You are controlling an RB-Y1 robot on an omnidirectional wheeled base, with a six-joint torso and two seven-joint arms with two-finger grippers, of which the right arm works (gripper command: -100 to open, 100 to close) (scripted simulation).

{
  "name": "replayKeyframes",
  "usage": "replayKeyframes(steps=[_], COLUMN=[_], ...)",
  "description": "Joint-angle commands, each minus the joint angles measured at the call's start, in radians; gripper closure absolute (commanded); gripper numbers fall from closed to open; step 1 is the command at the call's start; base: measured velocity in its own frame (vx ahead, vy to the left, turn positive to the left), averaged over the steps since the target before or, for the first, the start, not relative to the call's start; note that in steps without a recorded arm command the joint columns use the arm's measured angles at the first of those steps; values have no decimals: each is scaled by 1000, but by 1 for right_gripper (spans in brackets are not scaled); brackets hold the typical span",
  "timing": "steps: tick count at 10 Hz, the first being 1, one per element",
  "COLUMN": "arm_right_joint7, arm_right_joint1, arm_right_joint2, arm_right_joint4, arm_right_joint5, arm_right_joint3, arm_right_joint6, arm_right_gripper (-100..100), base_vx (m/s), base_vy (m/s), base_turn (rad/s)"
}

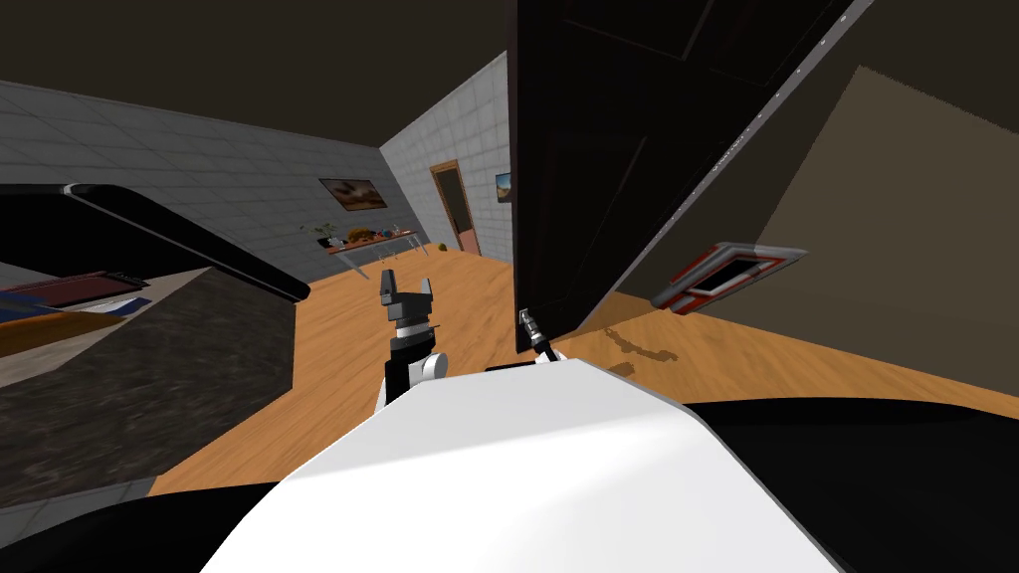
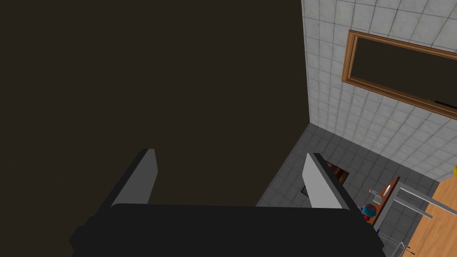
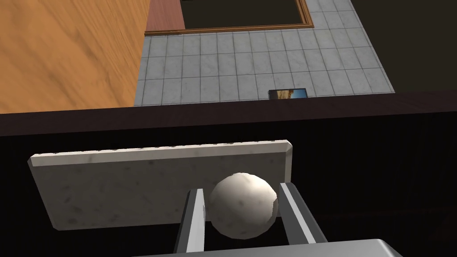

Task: Push the door open

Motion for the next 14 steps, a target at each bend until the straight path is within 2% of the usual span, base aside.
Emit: replayKeyframes(steps=[1,2,7,12,13,14], arm_right_joint7=[-1,-1,16,36,34,40], arm_right_joint1=[0,0,-14,-33,-24,-29], arm_right_joint2=[-1,-1,-3,12,10,1], arm_right_joint4=[-1,-1,13,28,16,20], arm_right_joint5=[-1,-1,-24,-53,-48,-56], arm_right_joint3=[-1,-1,-63,-141,-128,-151], arm_right_joint6=[-2,-2,10,20,32,28], arm_right_gripper=[100,100,100,100,100,100], base_vx=[-9,0,163,193,85,143], base_vy=[-1,0,104,144,51,77], base_turn=[-4,0,-58,-77,-26,-45])
